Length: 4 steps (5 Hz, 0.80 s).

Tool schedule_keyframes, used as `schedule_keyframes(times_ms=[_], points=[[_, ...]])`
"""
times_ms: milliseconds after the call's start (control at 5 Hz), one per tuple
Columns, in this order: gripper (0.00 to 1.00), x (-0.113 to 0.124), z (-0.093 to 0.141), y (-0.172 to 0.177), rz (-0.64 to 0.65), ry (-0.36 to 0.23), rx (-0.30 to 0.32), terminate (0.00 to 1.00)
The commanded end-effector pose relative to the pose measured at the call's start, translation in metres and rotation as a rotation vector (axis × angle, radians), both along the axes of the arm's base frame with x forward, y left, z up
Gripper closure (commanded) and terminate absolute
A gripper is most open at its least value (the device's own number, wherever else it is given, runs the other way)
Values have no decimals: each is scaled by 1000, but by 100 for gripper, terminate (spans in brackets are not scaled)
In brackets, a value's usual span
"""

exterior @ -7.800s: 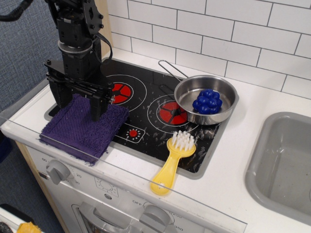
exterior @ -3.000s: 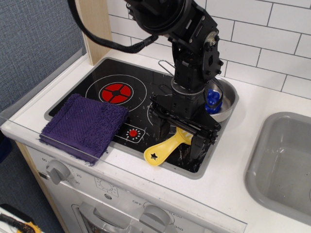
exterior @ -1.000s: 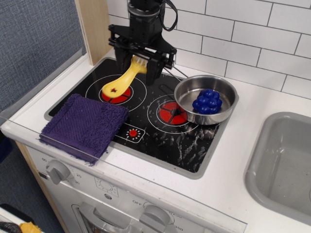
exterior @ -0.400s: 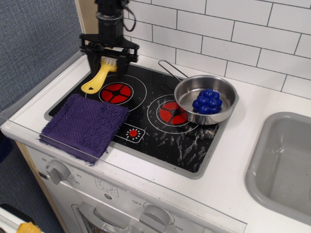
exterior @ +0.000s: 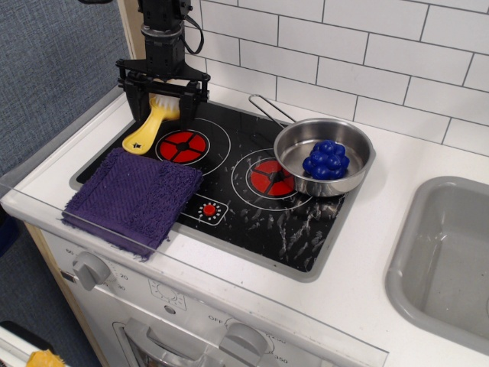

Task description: Place the yellow brush above the purple cloth.

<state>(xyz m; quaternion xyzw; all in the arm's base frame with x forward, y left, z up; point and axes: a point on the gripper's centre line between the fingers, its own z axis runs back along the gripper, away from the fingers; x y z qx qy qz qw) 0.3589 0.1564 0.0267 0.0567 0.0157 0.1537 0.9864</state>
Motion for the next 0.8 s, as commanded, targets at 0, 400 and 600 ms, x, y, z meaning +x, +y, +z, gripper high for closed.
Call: schedule_keyframes(times_ms=[0, 400, 600], points=[[0, -16, 65, 5, -56, -170, 59, 0], [0, -19, 77, 0, -270, -183, 91, 0], [0, -19, 77, 0, -270, -183, 91, 0]])
